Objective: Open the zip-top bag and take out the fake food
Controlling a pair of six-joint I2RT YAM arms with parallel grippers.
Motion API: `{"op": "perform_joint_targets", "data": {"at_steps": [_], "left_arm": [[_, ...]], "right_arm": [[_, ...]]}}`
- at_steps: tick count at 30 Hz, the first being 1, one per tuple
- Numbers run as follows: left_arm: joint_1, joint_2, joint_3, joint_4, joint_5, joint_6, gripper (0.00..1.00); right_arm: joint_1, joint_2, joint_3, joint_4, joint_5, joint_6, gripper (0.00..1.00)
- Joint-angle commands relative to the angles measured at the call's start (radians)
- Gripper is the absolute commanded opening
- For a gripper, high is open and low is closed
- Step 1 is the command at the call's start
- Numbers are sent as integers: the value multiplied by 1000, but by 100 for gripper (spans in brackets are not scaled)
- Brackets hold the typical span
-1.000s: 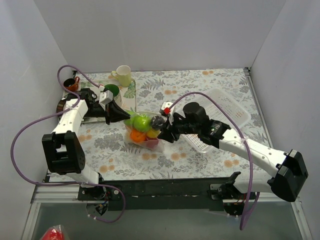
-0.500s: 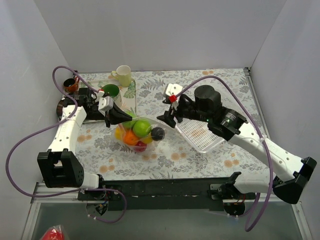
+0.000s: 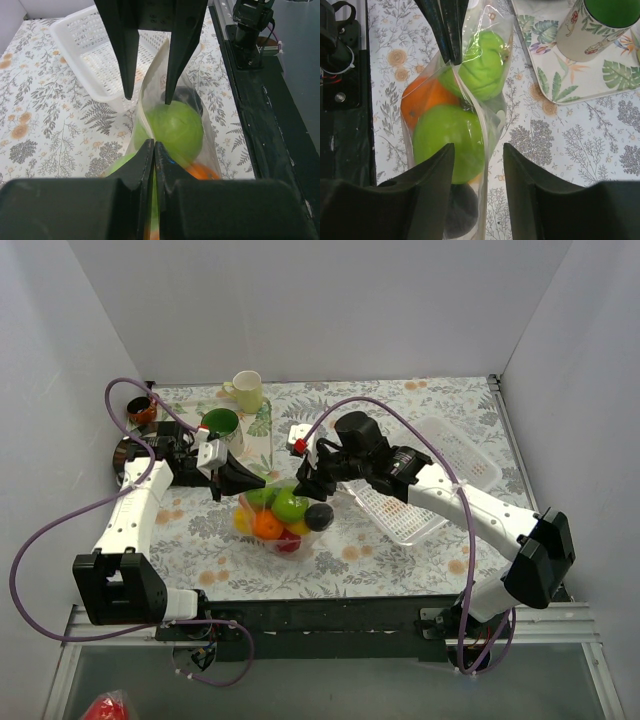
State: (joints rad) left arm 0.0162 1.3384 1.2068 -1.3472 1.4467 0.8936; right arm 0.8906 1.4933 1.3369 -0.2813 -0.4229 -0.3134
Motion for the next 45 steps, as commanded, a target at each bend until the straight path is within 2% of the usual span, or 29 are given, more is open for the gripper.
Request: {"op": "perform_joint_targets", "data": {"at_steps": [1, 2, 4, 6, 10, 12, 13, 17, 18, 20, 22, 24, 25, 27, 36, 38, 42, 45], "left_arm": [[-2, -39, 5, -38, 84, 15, 0], [-33, -39, 5, -38, 87, 15, 0], [-33, -44, 4, -38, 89, 15, 0], [-35, -48, -1, -38, 89, 18, 0], [-35, -53, -1, -33, 101, 28, 0], [-35, -54, -4, 6, 138, 22, 60], [-35, -53, -4, 66, 152, 9, 97], [-19, -39, 22, 200, 176, -122, 98], [16, -33, 26, 213, 190, -133, 98], [138, -27, 14, 253, 311, -148, 98], [229, 10, 22, 340, 343, -277, 98], [258, 47, 27, 291, 343, -216, 98], [267, 76, 22, 193, 343, -114, 98], [268, 106, 11, 126, 345, -61, 98], [148, 110, 20, 91, 346, -67, 98], [123, 81, 10, 112, 348, -109, 98], [99, -11, -51, 307, 348, -278, 98], [88, -13, -52, 303, 348, -288, 98]], "right_arm": [[5, -31, -4, 77, -50, 22, 43], [5, -28, 1, 74, -54, 25, 39], [5, -18, 2, 68, -59, 30, 22], [5, -11, 5, 67, -50, 43, 2], [5, 1, 7, 64, -48, 56, 1], [5, -4, 8, 73, -24, 56, 1], [5, -13, 10, 82, -11, 57, 1], [5, -39, 34, 79, 26, 42, 1], [5, -47, 39, 70, 26, 40, 1], [5, -70, 35, 68, 26, 40, 1], [5, -97, 18, 73, 7, 45, 1], [7, -119, 1, 83, -7, 60, 1], [8, -134, -5, 88, -13, 65, 1], [13, -146, -16, 88, -36, 77, 1], [33, -166, -24, 82, -40, 89, 1], [36, -169, -31, 91, -43, 92, 1], [41, -174, -51, 100, -50, 94, 1], [42, -174, -56, 106, -50, 99, 1]]}}
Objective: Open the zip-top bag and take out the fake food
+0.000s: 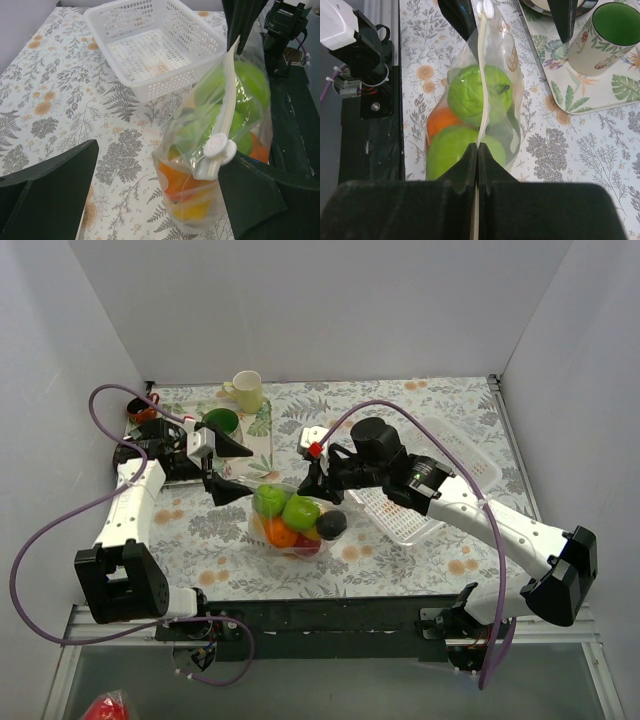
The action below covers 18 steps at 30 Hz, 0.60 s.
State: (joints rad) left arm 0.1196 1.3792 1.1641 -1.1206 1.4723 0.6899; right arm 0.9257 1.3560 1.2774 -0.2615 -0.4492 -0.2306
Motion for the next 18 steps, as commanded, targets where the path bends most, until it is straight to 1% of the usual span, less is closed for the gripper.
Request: {"op": "perform_joint_targets", "data": {"at_steps": [1, 6, 8, 10, 11, 13, 14, 16, 17, 18], "left_arm": [[-20, -48, -1, 68, 321, -82, 98], [-35, -62, -6, 64, 322, -95, 98], [-35, -71, -24, 94, 321, -145, 97], [-34, -77, -41, 157, 321, -202, 93], [-35, -83, -56, 172, 321, -214, 89], [-35, -86, -64, 206, 321, -239, 84], [-37, -86, -63, 209, 319, -256, 77], [-34, -85, -58, 217, 319, -265, 68], [-34, -88, -58, 231, 319, -306, 63], [-35, -88, -55, 270, 319, -335, 54]], "right_arm": [[10, -37, -1, 87, -25, 17, 1], [12, -38, -10, 96, -14, 22, 1], [10, -46, -13, 105, -8, 22, 1], [10, -55, -12, 105, 10, 22, 1], [10, -60, -13, 110, 20, 22, 1], [10, -78, -24, 116, 33, 20, 1], [12, -84, -29, 122, 41, 20, 1], [12, -97, -38, 125, 55, 20, 1], [12, -103, -42, 131, 63, 19, 1], [10, -116, -49, 139, 73, 17, 1]]}}
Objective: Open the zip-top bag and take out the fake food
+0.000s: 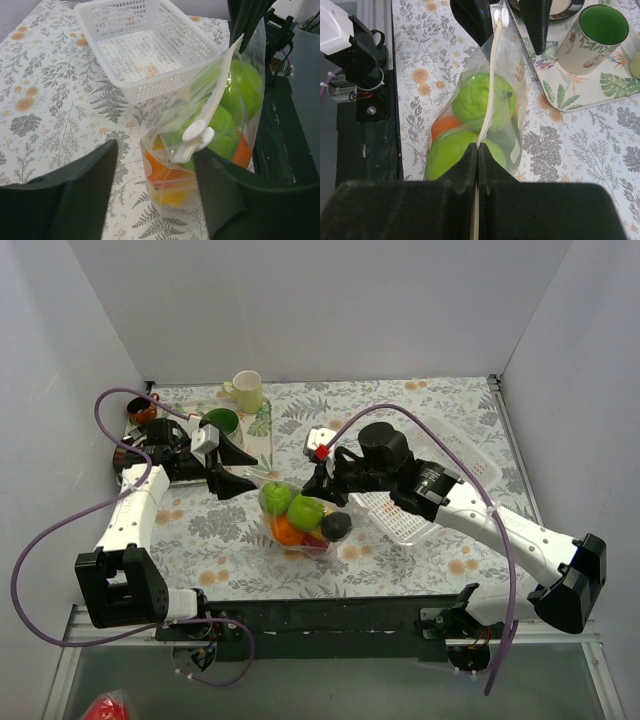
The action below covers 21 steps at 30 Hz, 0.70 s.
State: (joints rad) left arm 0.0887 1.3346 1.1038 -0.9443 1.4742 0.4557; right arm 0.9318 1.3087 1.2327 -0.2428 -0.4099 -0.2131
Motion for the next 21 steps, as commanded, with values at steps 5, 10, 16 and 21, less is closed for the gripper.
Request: {"op": "perform_joint_targets", "data": {"at_steps": [5, 10, 16, 21], "left_arm": [[-4, -45, 33, 95, 319, -110, 32], [-4, -61, 53, 90, 321, -138, 25], [-4, -84, 38, 27, 319, -101, 76], [-20, -92, -4, 27, 319, -101, 79]], "right_arm": [[4, -77, -45, 140, 34, 11, 1], [4, -69, -73, 177, 28, 26, 1], [4, -66, -72, 177, 39, 24, 1], [4, -68, -59, 169, 39, 24, 1]]}}
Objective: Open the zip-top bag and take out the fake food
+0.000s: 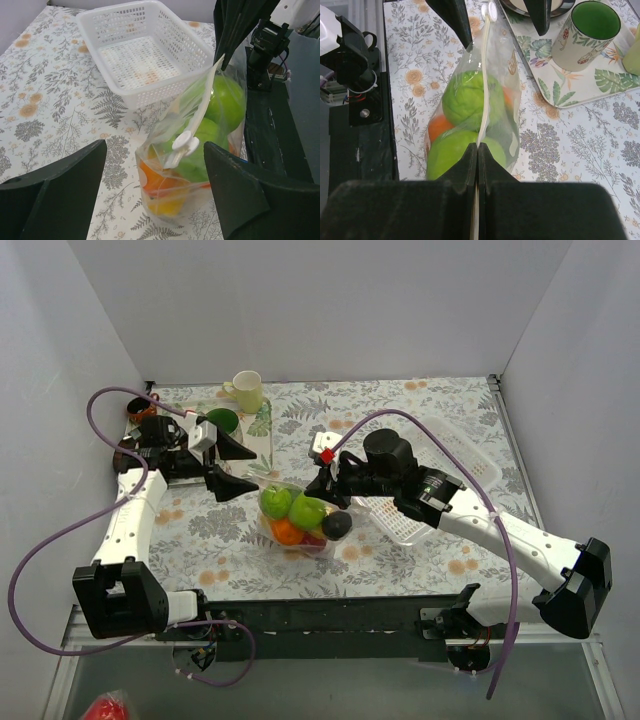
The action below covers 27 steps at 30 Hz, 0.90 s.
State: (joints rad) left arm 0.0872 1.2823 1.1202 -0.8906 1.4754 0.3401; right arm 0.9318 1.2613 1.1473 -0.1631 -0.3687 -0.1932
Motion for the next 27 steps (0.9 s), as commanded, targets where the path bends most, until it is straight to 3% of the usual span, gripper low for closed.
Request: {"op": "perform_joint_targets", "data": {"at_steps": [1, 5, 9, 10, 12, 13, 16, 25, 26, 27], "left_arm": [[-23, -43, -26, -25, 319, 11, 78], [-40, -52, -63, -24, 318, 7, 77], [-49, -51, -77, -12, 318, 14, 65], [-49, -49, -80, 2, 318, -4, 52], [-49, -51, -85, 60, 319, -47, 39], [-49, -51, -80, 67, 319, -56, 25], [-50, -48, -63, 64, 319, -43, 8], [-49, -37, -8, 62, 319, -90, 3], [-49, -35, -4, 64, 318, -96, 3], [-49, -37, 7, 64, 319, -98, 3]], "right_arm": [[4, -19, 26, 89, -3, 3, 1], [4, -23, 28, 85, -2, 5, 1], [4, -22, 32, 93, -7, 6, 1], [4, -22, 35, 91, -7, 6, 1], [4, -23, 40, 91, -4, 6, 1], [4, -23, 42, 91, -3, 8, 1], [4, -28, 43, 86, -7, 9, 1], [4, -54, -24, 108, 135, -24, 1], [4, -48, -26, 111, 166, -34, 3], [4, -39, -21, 106, 166, -43, 12]]}}
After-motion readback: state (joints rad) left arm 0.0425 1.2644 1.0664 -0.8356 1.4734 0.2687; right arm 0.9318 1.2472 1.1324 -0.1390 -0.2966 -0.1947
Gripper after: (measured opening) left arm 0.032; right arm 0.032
